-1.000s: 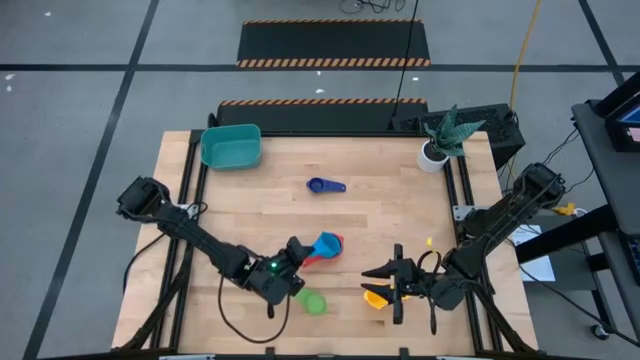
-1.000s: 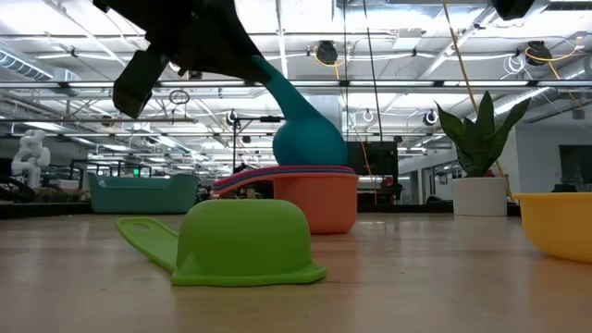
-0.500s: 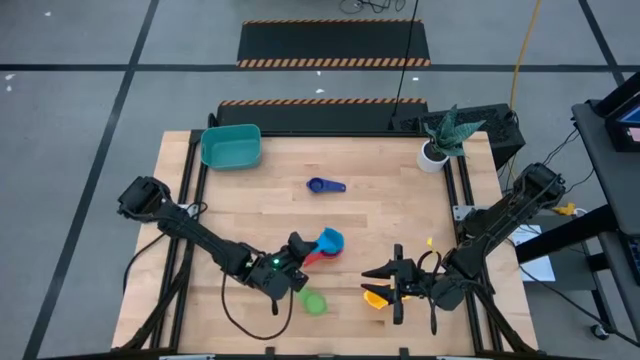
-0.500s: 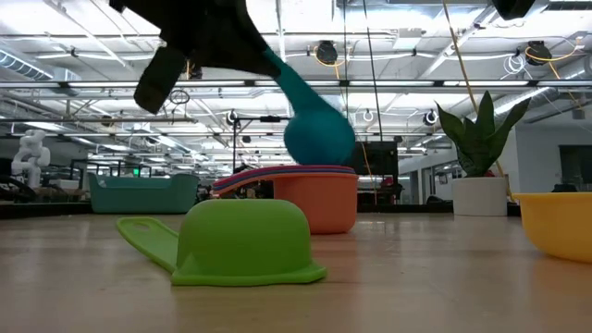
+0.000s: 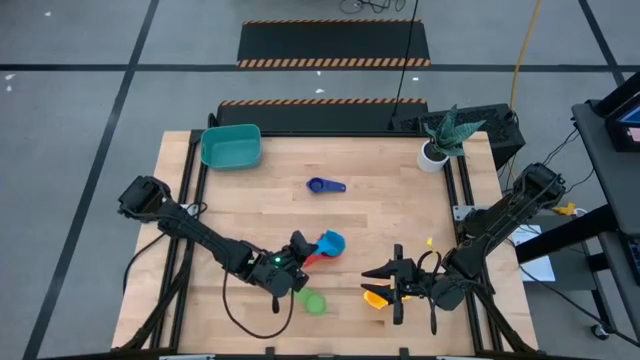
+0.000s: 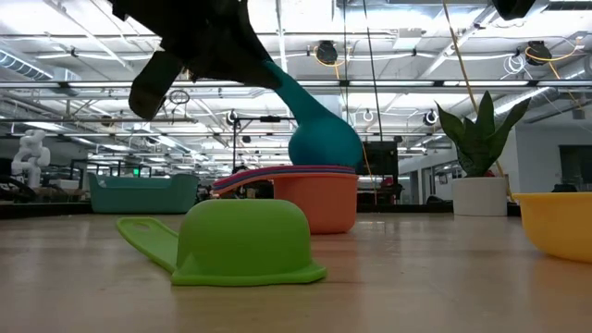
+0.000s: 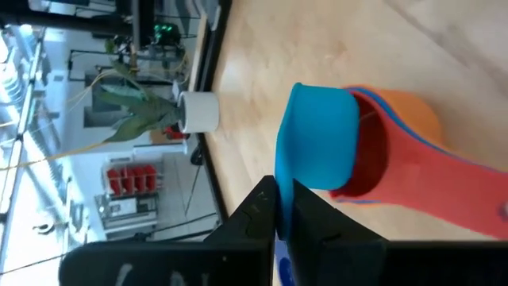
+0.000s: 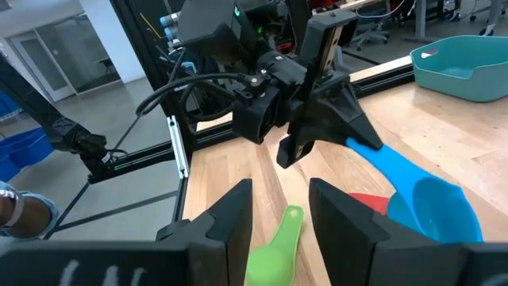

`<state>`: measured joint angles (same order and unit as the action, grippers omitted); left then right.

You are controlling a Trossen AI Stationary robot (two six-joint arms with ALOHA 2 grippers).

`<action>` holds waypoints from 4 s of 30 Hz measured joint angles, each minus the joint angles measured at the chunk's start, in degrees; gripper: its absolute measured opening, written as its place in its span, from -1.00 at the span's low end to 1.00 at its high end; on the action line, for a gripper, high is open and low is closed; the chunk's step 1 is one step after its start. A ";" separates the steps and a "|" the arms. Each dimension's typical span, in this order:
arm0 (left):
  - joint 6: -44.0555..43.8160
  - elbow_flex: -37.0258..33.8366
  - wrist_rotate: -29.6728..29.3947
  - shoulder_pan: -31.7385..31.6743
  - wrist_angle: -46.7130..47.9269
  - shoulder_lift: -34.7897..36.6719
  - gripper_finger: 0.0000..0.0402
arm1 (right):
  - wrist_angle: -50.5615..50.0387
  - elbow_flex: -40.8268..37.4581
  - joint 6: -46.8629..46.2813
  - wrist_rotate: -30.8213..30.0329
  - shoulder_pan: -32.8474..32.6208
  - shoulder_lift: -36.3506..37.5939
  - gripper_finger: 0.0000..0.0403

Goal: Nest measuring cups in basket
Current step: Stack the light blue measuring cup on top of the red measuring cup

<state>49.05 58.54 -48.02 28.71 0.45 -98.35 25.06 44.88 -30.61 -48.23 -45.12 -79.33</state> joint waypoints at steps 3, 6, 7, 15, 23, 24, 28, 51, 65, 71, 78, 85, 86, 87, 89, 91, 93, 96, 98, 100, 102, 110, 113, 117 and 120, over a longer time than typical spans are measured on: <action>-1.08 0.00 0.96 -0.15 1.02 0.00 -0.91 | 0.02 0.00 0.00 0.02 0.00 0.00 -0.41; -2.90 0.00 1.25 -0.20 2.70 0.00 -0.90 | 0.34 0.00 -0.01 0.02 0.00 0.00 -0.41; -3.53 0.00 1.28 -0.20 3.20 0.00 -0.90 | 0.45 0.00 -0.02 0.02 0.00 0.00 -0.41; -8.63 0.00 2.29 -0.16 6.15 0.00 -0.69 | 0.45 0.00 -0.30 0.04 0.00 0.00 -0.41; -11.25 0.00 2.14 0.16 6.90 0.00 -0.41 | 0.44 0.00 -1.09 0.04 0.00 0.00 -0.41; -11.45 0.00 2.09 0.31 7.22 0.00 -0.39 | 0.44 0.00 -1.09 0.04 -0.02 0.00 -0.41; -12.87 0.00 2.14 1.60 7.61 0.00 -0.35 | 0.44 -0.01 -1.09 0.04 -0.02 0.00 -0.41; -51.75 -0.01 20.56 2.26 32.38 3.68 -0.25 | 0.00 -0.02 1.76 0.24 -0.76 0.00 -0.41; -68.63 0.02 21.11 2.52 26.47 3.80 -0.25 | 0.39 -0.02 13.50 5.07 -0.59 0.04 -0.41; -74.26 0.02 21.17 3.04 26.44 3.80 -0.25 | 0.31 -0.02 17.12 4.97 0.23 2.43 -0.41; -81.91 0.02 19.23 3.08 23.80 3.80 -0.19 | -0.10 -0.02 22.68 4.95 2.72 6.64 -0.41; -86.71 0.04 11.22 3.76 17.21 2.18 0.31 | -0.59 -0.02 28.48 4.96 4.59 9.07 -0.41; -86.56 0.04 11.12 3.78 15.86 1.40 0.40 | -0.98 -0.02 29.25 4.96 4.68 9.23 -0.41; -86.02 0.00 11.09 3.73 14.48 0.47 0.48 | -1.38 -0.02 30.05 4.96 4.68 9.35 -0.41; -85.16 0.06 10.81 3.38 9.35 -1.86 0.62 | -1.77 -0.02 31.80 4.92 4.78 9.54 -0.41; -84.22 0.06 10.70 2.83 8.36 -3.76 0.73 | -1.87 -0.02 34.02 4.87 4.81 9.84 -0.41; -84.81 0.02 10.43 1.70 8.14 -5.39 0.79 | -2.16 -0.02 35.79 4.87 4.82 10.48 -0.41; -87.86 0.01 10.82 -0.05 10.47 -5.72 0.81 | -3.23 -0.02 37.59 4.83 4.81 11.69 -0.41; -89.63 0.07 13.27 -1.24 10.54 -5.62 0.82 | -5.31 -0.02 37.99 4.83 4.83 12.82 -0.41; -89.87 0.04 15.48 -1.99 10.93 -5.62 0.81 | -7.45 -0.02 37.97 4.83 4.83 14.11 -0.41; -89.67 0.04 16.84 -2.69 10.69 -5.62 0.77 | -9.74 -0.02 37.74 4.81 4.83 15.33 -0.41; -90.83 0.20 21.24 -5.65 10.02 -7.86 0.33 | -15.37 -0.02 37.33 4.89 4.76 18.08 -0.41; -90.96 0.00 23.04 -6.75 10.38 -8.01 0.13 | -16.40 -0.02 37.50 4.93 4.76 18.53 -0.41; -89.31 0.07 23.07 -7.65 10.39 -7.91 -0.12 | -17.95 -0.02 37.68 4.94 4.76 19.22 -0.41; -87.04 0.07 23.07 -8.10 10.45 -7.91 -0.25 | -18.43 -0.02 37.75 4.94 4.76 19.74 -0.41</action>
<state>-37.99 58.61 -24.96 20.61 10.90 -106.26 6.63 44.86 7.14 -43.29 -40.36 -59.59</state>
